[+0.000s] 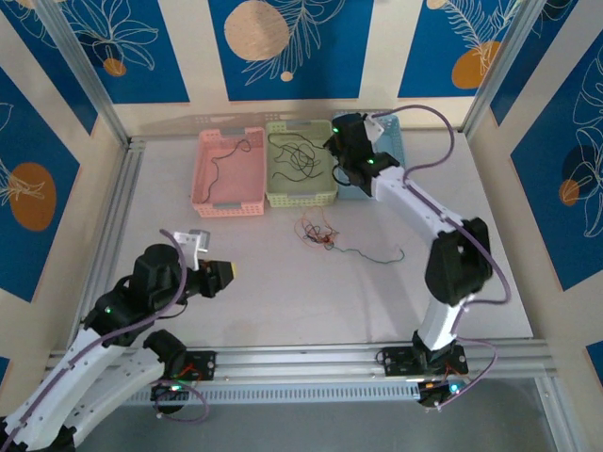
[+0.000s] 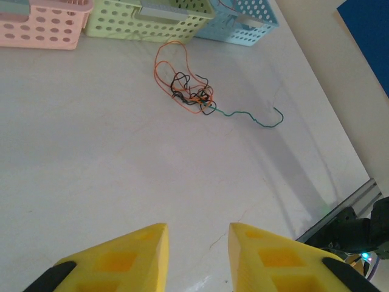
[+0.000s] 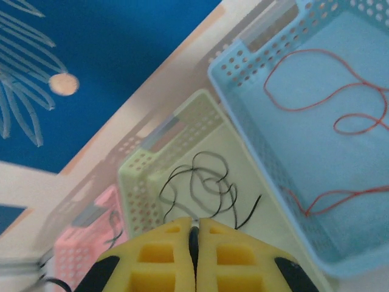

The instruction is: Untangle the cables

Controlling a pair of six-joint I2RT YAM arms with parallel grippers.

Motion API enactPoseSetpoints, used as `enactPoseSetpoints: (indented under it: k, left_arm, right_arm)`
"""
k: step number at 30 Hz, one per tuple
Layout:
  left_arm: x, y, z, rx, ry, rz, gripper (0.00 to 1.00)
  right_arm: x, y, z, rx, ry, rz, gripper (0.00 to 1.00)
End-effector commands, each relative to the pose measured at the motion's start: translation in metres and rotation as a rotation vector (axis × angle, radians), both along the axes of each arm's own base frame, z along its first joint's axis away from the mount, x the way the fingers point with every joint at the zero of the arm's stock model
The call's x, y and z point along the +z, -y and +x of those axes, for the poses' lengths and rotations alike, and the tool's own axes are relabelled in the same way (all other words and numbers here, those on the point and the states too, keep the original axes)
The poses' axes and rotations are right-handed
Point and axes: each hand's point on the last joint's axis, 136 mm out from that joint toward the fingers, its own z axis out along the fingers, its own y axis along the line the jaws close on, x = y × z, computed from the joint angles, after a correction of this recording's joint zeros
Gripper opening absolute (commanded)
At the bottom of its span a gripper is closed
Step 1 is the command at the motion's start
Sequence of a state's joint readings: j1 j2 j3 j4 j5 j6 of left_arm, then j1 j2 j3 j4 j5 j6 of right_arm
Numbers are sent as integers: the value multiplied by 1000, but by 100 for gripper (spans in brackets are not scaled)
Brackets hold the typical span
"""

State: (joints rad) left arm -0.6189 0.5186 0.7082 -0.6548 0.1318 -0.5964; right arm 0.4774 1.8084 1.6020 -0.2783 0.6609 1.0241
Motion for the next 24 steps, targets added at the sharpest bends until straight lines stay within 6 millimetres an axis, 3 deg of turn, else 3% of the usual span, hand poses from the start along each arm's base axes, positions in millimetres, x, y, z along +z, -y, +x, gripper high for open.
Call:
enactPoseSetpoints:
  k: [1,8,16,20,22,24]
  left_arm:
    - [-6,-7,-2,21,-22,36,32]
    - [-11,-5,-2,5,-33,51,33]
    - [-12,-5,-2,1,-28,50,34]
    - [-11,-2,-3,-13,-28,44,34]
    - [-11,-2,-3,-16,-26,42,34]
    - [-11,-2,-3,-14,-21,40,34]
  right_arm:
    - [-12,18,19,-132,-48,-107,0]
    - [-46,6,55,-193,-113,-119,4]
    - [-77,3,67,-258,-178,-126,8]
    - [-93,0,63,-260,-212,-89,17]
    - [-96,-4,60,-231,-221,-64,32]
    - [-93,-14,59,-159,-201,-25,36]
